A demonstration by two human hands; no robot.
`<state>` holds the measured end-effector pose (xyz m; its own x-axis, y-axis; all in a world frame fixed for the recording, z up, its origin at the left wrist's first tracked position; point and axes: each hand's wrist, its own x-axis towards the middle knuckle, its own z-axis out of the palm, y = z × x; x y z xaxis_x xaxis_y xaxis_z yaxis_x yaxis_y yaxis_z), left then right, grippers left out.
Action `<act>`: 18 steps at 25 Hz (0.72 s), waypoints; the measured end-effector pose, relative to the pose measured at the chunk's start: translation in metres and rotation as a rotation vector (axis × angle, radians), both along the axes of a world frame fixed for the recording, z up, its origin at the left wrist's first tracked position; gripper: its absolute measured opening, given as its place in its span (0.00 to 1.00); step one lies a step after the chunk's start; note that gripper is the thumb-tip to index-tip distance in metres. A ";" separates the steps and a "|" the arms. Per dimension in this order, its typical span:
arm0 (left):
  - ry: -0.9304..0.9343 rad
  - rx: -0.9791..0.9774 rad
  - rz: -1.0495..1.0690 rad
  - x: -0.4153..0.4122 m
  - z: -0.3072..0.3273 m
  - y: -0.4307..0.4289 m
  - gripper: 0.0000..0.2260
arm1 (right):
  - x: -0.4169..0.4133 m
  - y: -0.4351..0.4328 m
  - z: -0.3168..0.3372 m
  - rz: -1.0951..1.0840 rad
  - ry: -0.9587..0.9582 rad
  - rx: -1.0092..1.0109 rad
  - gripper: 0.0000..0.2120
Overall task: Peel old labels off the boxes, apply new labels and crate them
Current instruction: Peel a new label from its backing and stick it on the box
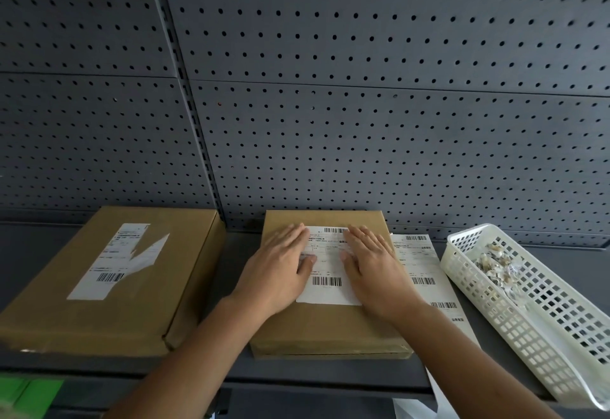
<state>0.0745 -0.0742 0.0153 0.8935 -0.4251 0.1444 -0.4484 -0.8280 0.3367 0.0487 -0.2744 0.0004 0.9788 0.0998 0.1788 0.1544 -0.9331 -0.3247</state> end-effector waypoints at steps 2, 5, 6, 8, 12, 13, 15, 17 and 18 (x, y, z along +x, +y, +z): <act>-0.029 -0.016 -0.067 -0.017 0.003 0.000 0.25 | -0.013 0.006 0.002 0.081 -0.029 -0.038 0.22; -0.007 -0.001 -0.080 -0.032 0.001 -0.003 0.25 | -0.024 0.014 -0.003 0.125 -0.036 -0.122 0.23; -0.003 0.022 -0.067 -0.033 0.000 -0.003 0.25 | -0.025 0.013 -0.004 0.104 -0.027 -0.127 0.24; -0.009 0.073 -0.049 -0.034 -0.002 -0.001 0.27 | -0.027 0.007 -0.008 0.039 -0.015 -0.123 0.29; 0.012 0.161 -0.028 -0.038 -0.007 0.003 0.30 | -0.035 -0.004 -0.014 -0.078 0.019 -0.114 0.35; 0.026 0.158 -0.024 -0.039 -0.007 0.002 0.30 | -0.036 -0.004 -0.012 -0.090 0.014 -0.102 0.34; 0.024 0.114 -0.031 -0.042 -0.005 0.002 0.29 | -0.040 -0.002 -0.005 -0.082 -0.001 -0.068 0.28; -0.010 0.070 -0.068 -0.050 -0.004 0.005 0.27 | -0.051 0.004 0.003 -0.001 -0.061 -0.047 0.25; -0.015 0.078 -0.098 -0.056 -0.004 0.006 0.26 | -0.058 0.009 0.005 0.060 -0.085 -0.060 0.24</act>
